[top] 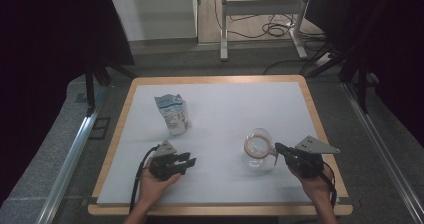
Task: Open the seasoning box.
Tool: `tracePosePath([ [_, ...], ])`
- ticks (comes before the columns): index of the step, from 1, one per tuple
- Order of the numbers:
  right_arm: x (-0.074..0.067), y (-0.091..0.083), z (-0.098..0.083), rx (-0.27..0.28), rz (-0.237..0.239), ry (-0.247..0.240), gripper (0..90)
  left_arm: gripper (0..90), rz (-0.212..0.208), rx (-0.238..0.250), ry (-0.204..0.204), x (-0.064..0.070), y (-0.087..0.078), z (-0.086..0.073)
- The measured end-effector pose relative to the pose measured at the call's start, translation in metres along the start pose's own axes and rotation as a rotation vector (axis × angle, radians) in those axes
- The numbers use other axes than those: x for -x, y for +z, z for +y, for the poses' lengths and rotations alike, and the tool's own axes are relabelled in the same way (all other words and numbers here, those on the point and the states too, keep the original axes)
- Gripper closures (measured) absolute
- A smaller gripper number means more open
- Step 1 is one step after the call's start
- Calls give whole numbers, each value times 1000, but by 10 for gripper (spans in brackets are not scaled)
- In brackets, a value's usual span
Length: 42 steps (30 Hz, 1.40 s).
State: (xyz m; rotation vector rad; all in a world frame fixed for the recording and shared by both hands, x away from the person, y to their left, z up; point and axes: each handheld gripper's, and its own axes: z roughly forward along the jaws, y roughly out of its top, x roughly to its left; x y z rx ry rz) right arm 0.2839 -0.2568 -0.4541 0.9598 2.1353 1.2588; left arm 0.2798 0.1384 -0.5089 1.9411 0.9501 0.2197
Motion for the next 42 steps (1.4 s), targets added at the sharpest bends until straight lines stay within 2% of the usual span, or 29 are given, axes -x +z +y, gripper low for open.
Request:
tracePosePath([
  [2,1,0,0,1,3,2,900,802,-23,-2,30,12,13,13],
  [3,1,0,0,1,3,2,900,842,-23,-2,30,12,13,13],
  [4,1,0,0,3,2,2,900,867,-34,-4,54,22,25,24],
  [5,1,0,0,3,2,2,900,880,-34,-4,54,22,25,24],
  [6,1,0,0,3,3,1,900,892,-60,0,63,31,36,33],
  [9,1,0,0,5,3,0,900,900,-72,6,75,39,45,42],
  [10,1,0,-1,5,2,-2,900,900,-71,10,83,43,48,47],
  [11,0,0,0,5,2,-1,900,900,-67,11,108,50,56,55],
  [12,0,0,0,5,1,-2,900,900,-69,11,111,52,59,59],
  [16,0,0,0,6,1,-2,900,900,-83,26,121,61,66,70],
  [18,0,0,0,8,3,-1,900,900,-90,27,144,68,72,78],
  [20,0,0,0,11,3,0,900,900,-107,26,136,70,75,82],
  [27,-3,3,2,9,17,-10,900,900,-109,32,131,69,73,81],
  [33,-4,1,3,-4,-15,-25,900,900,-105,28,121,64,70,76],
  [42,-4,0,2,-4,-15,-22,900,900,-107,32,109,62,69,77],
])
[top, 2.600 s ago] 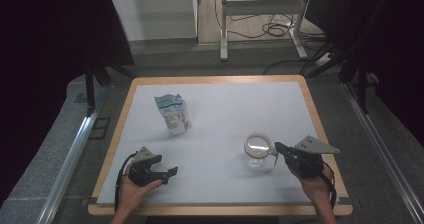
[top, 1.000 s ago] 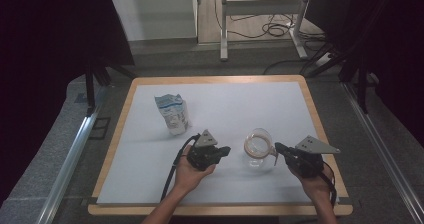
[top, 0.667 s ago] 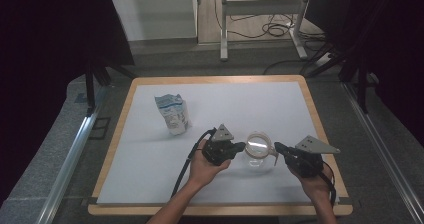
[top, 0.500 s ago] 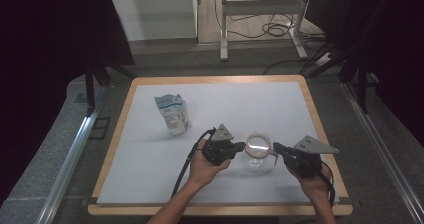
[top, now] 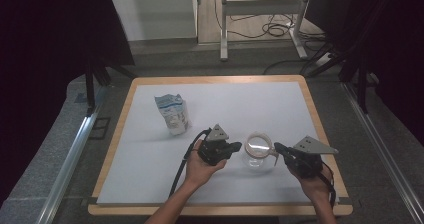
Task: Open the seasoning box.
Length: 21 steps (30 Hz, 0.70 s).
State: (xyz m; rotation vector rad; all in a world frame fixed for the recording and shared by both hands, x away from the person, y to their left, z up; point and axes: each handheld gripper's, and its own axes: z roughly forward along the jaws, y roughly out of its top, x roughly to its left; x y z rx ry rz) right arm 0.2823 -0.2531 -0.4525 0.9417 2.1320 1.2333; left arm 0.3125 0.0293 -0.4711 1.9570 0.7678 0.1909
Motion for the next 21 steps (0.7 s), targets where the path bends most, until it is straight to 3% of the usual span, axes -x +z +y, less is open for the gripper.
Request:
tracePosePath([
  [21,5,-1,-7,47,28,46,900,900,0,-1,-4,-1,-1,-1],
])
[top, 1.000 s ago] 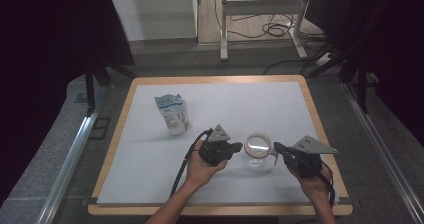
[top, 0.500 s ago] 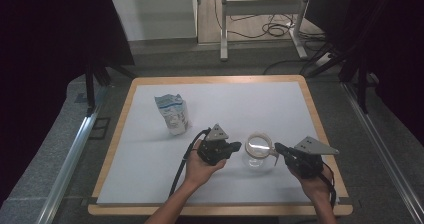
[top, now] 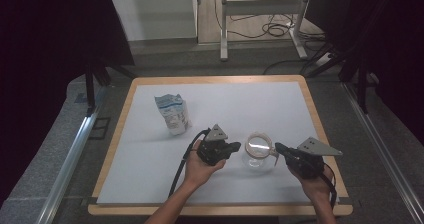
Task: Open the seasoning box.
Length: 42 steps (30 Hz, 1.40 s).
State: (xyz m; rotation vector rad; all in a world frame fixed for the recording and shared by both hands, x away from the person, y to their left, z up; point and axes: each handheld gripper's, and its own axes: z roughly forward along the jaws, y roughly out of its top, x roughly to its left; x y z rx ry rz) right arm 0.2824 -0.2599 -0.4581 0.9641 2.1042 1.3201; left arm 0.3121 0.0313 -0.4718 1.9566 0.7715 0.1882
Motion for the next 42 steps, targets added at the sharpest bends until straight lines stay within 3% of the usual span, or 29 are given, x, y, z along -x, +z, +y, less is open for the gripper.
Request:
tracePosePath([
  [7,-4,-3,2,-9,-7,-28,900,900,-5,-2,-2,0,1,-1],
  [21,-2,0,-6,-43,-38,-33,900,900,-11,23,-6,3,3,6],
  [26,-1,2,-9,-47,-42,-33,900,900,-32,40,7,11,9,21],
  [31,0,2,-9,-47,-43,-36,900,900,-49,42,55,29,17,39],
  [42,-5,-4,-13,-42,-28,-15,900,900,-68,31,81,38,22,43],
])
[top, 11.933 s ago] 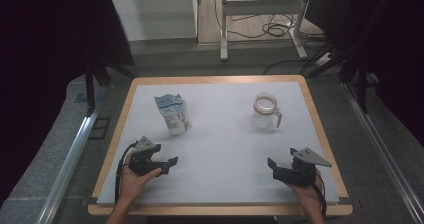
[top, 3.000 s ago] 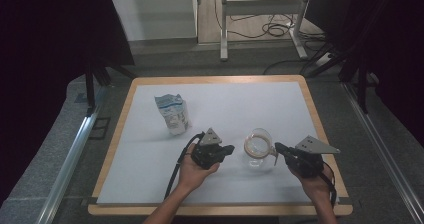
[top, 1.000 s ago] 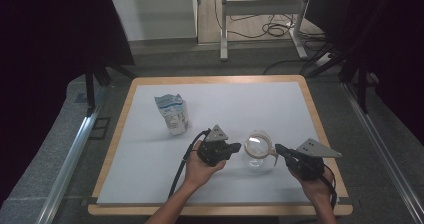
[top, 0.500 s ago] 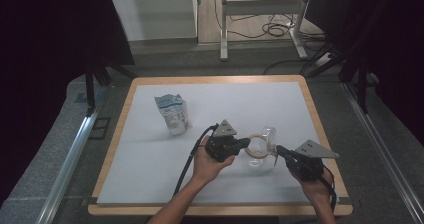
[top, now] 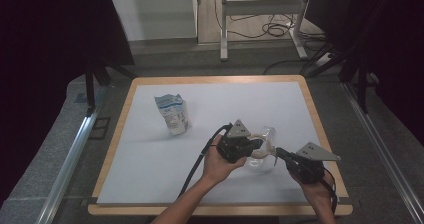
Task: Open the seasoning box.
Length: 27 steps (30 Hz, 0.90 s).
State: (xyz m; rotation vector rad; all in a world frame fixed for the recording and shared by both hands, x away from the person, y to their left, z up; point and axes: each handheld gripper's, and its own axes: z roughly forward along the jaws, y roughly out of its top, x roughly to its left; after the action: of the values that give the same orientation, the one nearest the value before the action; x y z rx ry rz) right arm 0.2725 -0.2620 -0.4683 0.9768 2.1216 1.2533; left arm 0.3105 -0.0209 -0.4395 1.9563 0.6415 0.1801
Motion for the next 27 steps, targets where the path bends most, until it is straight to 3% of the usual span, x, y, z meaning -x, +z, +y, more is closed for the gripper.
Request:
tracePosePath([
  [7,-1,-12,-27,-14,2,58,864,900,-22,-2,22,10,4,4],
  [9,-1,-14,-37,-23,10,74,795,900,-30,-8,33,15,7,5],
  [14,0,-13,-40,-32,14,73,760,900,-37,-13,46,21,11,5],
  [16,0,-14,-39,-29,21,68,753,900,-27,-15,56,20,10,4],
  [22,-2,-14,-38,-24,24,67,673,896,-23,-8,17,8,1,-4],
  [24,-5,-13,-38,-20,28,61,580,879,-15,0,13,4,-5,-7],
  [26,-6,-13,-39,-16,35,68,549,862,-7,8,2,0,-13,-10],
  [27,-8,-12,-41,-3,55,81,501,806,11,19,-11,-4,-22,-14],
])
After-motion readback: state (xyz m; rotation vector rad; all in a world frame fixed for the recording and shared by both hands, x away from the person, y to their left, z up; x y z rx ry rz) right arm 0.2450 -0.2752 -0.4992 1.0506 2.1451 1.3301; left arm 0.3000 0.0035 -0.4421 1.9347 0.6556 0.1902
